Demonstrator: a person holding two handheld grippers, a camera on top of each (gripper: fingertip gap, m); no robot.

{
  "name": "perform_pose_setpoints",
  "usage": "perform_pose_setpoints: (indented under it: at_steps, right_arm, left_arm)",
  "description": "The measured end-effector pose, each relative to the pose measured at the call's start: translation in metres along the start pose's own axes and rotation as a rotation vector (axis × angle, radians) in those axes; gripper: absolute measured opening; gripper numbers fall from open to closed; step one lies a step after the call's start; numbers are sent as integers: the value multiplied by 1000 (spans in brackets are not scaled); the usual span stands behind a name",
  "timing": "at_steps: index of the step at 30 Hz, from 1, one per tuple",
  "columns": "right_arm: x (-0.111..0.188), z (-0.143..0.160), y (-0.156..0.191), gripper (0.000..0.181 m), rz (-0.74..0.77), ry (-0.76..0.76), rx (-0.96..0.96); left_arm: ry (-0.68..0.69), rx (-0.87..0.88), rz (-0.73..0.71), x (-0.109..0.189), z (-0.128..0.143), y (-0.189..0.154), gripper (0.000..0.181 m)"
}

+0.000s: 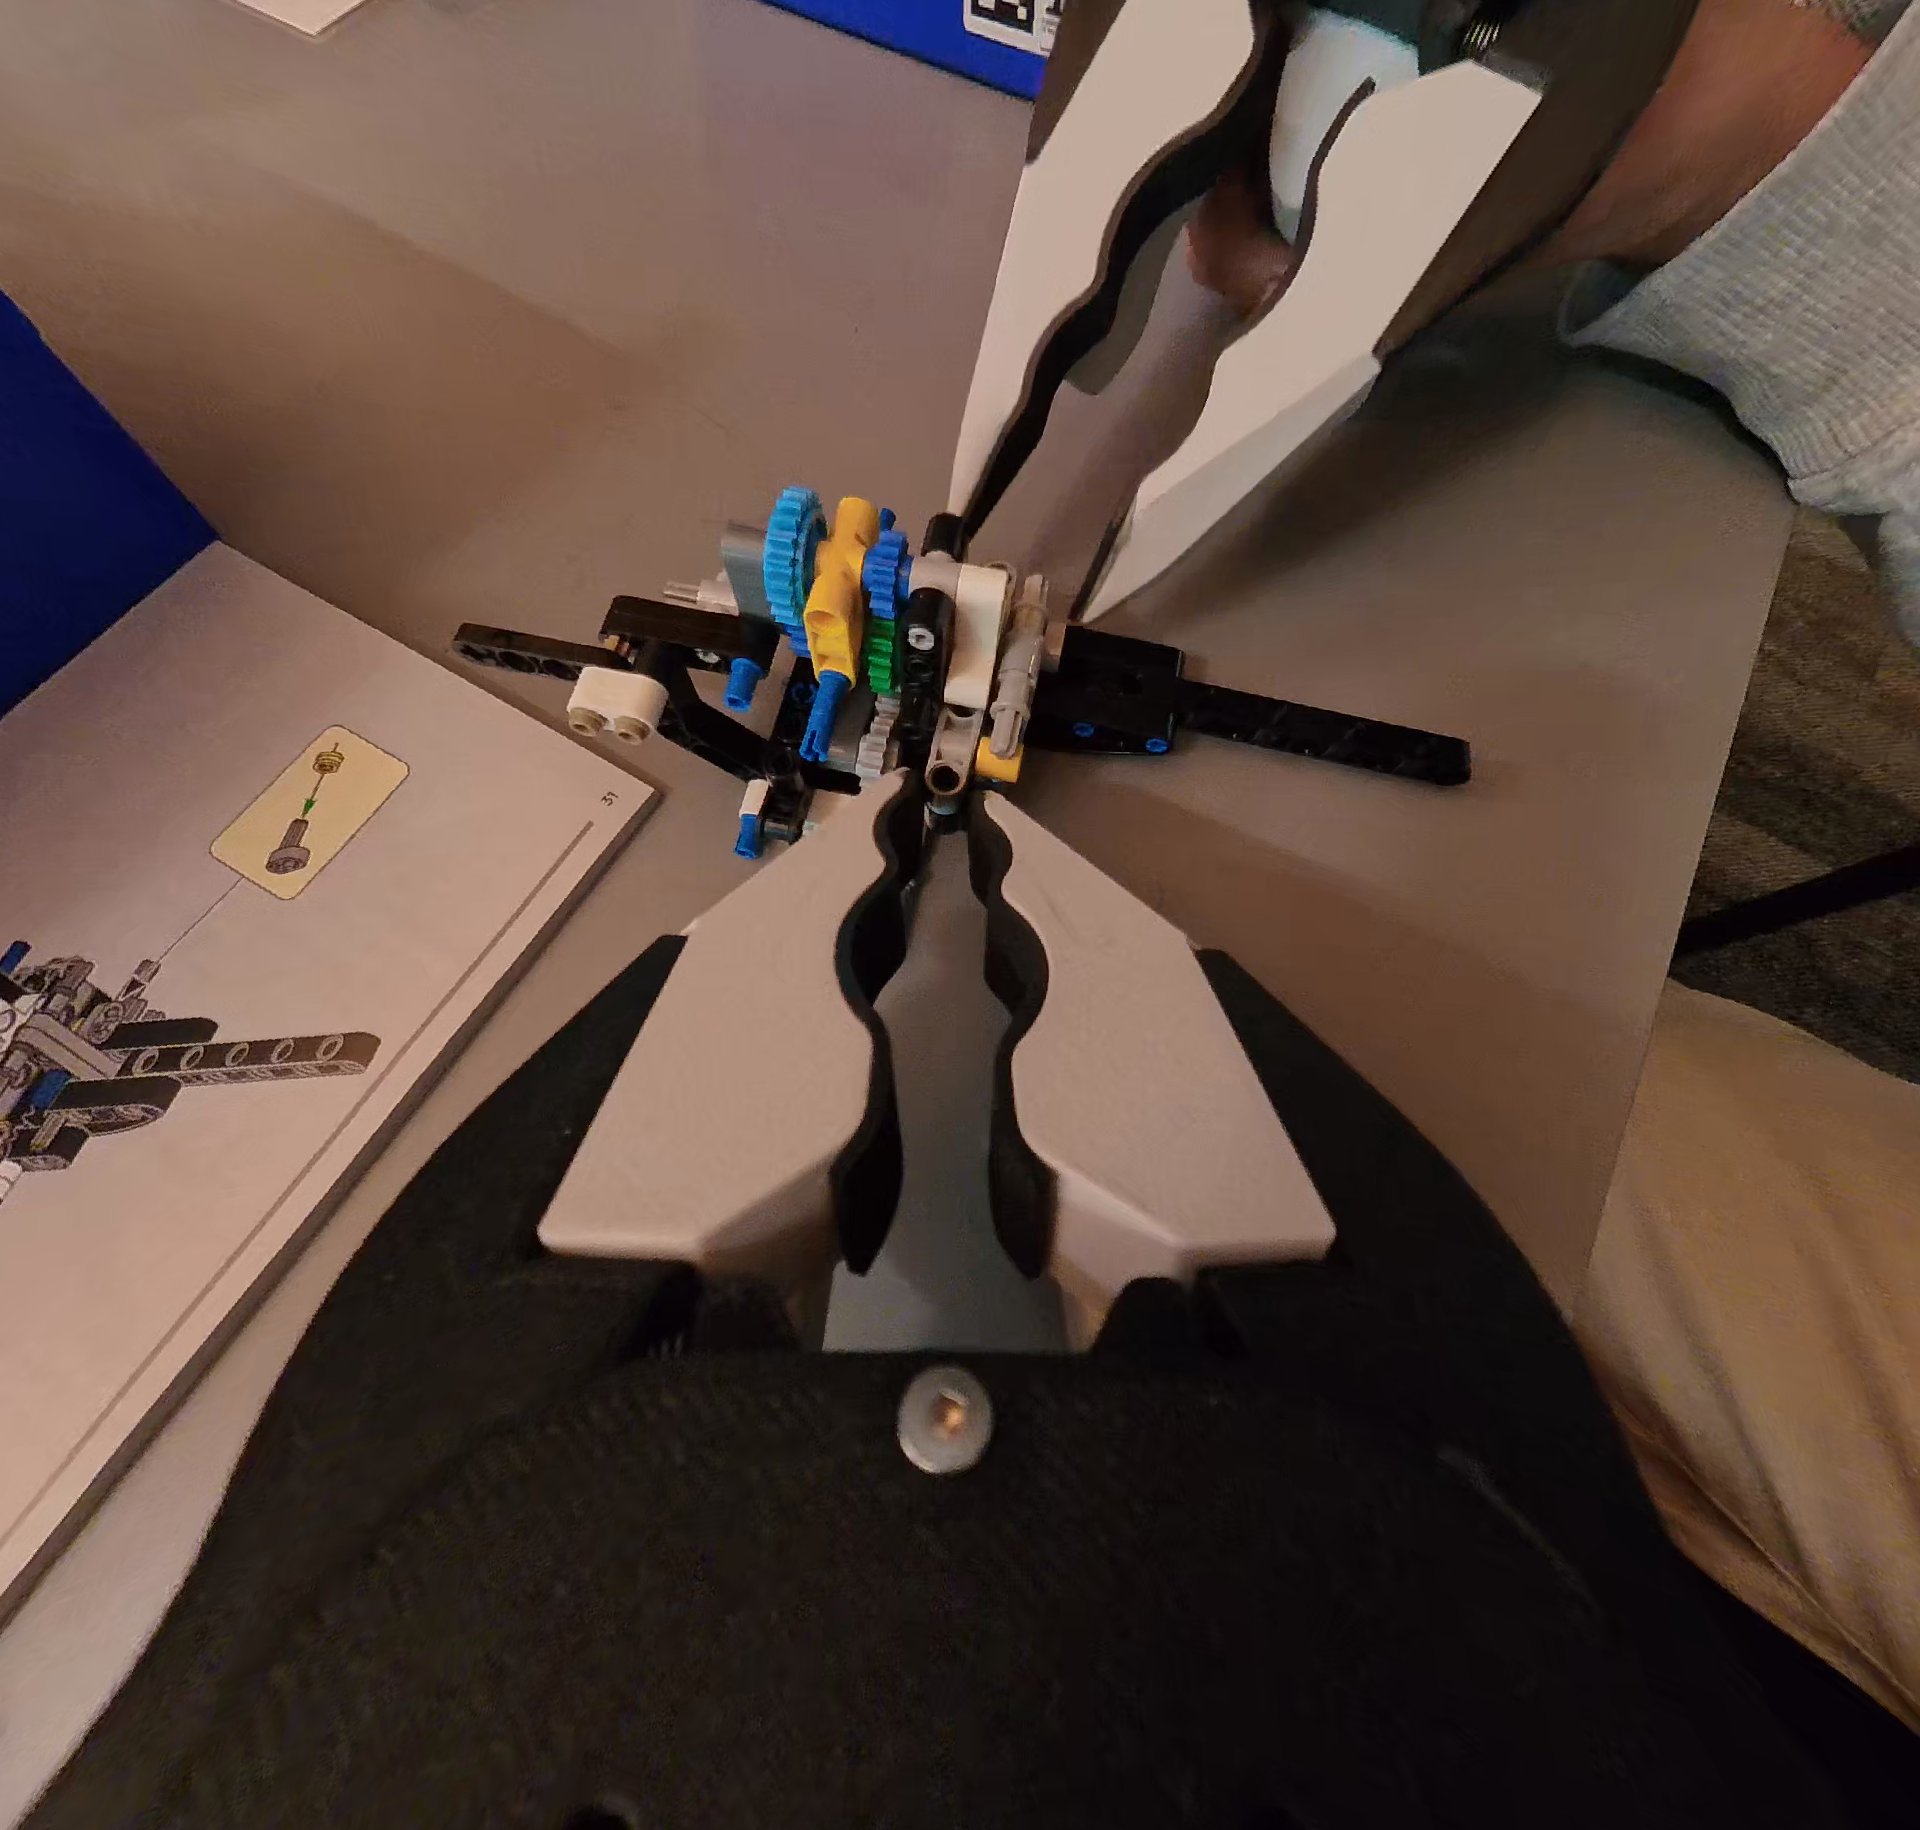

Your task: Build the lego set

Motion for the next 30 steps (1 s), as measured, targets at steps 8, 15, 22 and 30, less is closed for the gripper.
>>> perform_pose_setpoints:
  at_steps: [8,15,22,30]
  right_arm:
    - [-8,2,4,28,-4,37,47]
    - [-13,3,4,22,-10,59,93]
    - [-13,3,4,22,-7,56,102]
    - [-12,1,2,27,9,42,109]
  left_arm:
    - [5,-1,-3,0,1,0,5]
    - [8,1,-5,-1,1,1,4]
    - [9,8,0,-1,1,1,4]
    - [7,13,8,-1,1,1,4]
Point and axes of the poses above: each gripper's, where its closed fingertips meet, x back along the fingers, z out of its underside, y = z × x across the jaws, the point moved 1 cm from there along x, back along the fingers, and after that the axes turned 7 degrees about -x, right-handed, at the moved point
